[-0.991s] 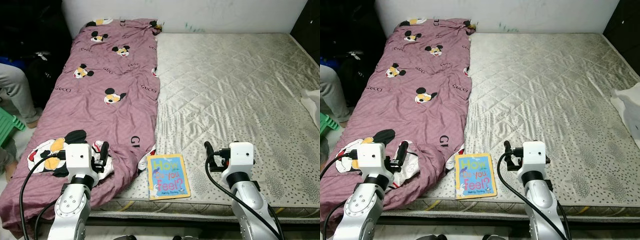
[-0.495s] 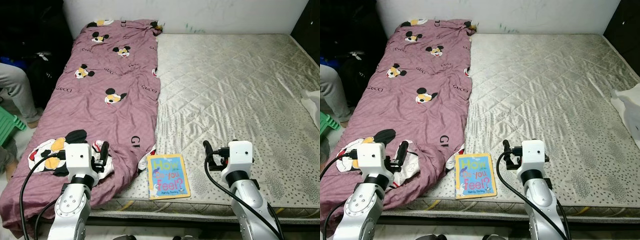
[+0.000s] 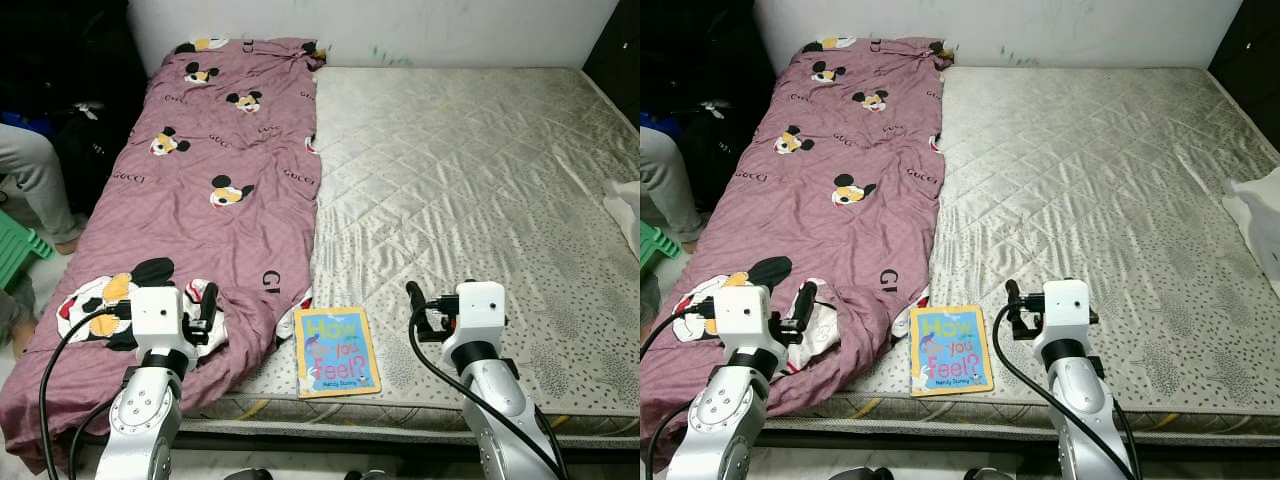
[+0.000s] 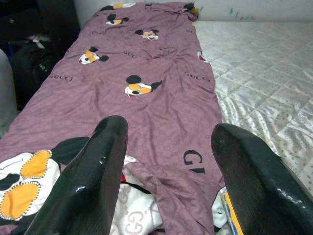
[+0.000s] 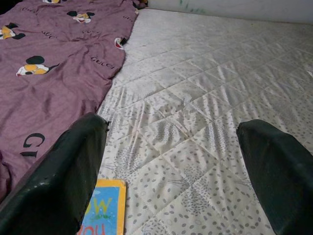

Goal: Clean up the room

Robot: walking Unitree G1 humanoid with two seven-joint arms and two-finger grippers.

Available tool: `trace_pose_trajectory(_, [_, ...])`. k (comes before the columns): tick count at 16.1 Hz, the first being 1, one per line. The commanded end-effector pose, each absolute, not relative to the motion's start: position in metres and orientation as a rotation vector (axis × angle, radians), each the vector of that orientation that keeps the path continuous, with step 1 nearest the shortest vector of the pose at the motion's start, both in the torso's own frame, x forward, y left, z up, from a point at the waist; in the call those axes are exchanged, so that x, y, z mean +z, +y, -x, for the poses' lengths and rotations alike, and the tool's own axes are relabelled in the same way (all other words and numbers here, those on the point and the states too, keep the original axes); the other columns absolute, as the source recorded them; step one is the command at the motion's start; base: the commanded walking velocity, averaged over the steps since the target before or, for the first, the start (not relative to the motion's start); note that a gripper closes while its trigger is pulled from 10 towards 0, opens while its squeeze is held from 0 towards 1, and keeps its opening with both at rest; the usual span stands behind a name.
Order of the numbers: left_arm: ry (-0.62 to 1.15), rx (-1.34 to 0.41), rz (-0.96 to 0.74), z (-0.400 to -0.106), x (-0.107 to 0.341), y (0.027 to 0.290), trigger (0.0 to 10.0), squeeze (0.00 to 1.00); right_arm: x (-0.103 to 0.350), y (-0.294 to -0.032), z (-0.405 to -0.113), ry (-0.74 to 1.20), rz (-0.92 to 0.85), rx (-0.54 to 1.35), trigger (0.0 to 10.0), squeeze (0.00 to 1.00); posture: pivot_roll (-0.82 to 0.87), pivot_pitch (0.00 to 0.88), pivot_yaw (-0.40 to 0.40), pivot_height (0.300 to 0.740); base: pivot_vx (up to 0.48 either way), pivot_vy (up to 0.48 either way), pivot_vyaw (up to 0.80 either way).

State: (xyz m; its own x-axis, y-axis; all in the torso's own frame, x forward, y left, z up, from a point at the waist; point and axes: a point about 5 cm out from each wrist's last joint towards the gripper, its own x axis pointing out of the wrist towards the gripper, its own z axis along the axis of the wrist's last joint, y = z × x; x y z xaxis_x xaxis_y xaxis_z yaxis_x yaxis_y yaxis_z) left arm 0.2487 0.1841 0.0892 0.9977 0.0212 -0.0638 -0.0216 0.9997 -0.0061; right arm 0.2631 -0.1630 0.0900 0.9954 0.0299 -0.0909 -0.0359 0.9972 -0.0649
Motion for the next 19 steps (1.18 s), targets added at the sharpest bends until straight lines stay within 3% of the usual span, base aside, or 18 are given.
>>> trace_pose_trajectory(1, [0.063,0.02,-0.001,-0.2483,0.0903,0.1863,10.0,0.0,0.0869,-0.1626,-0.2621,0.109,0.066,0.039,10.0,0.0,-0.06,0.135,0.022,0.718,0.0,0.0,0.0])
trace_pose_trajectory(11, [0.06,0.02,-0.007,-0.251,0.0909,0.1863,10.0,0.0,0.0873,-0.1626,-0.2632,0.108,0.064,0.043,10.0,0.0,-0.06,0.142,0.019,0.713,0.0,0.0,0.0])
trace_pose_trajectory(19, [0.059,0.025,-0.016,-0.2547,0.0912,0.1858,10.0,0.0,0.088,-0.163,-0.2645,0.108,0.061,0.051,10.0,0.0,-0.07,0.144,0.017,0.618,0.0,0.0,0.0])
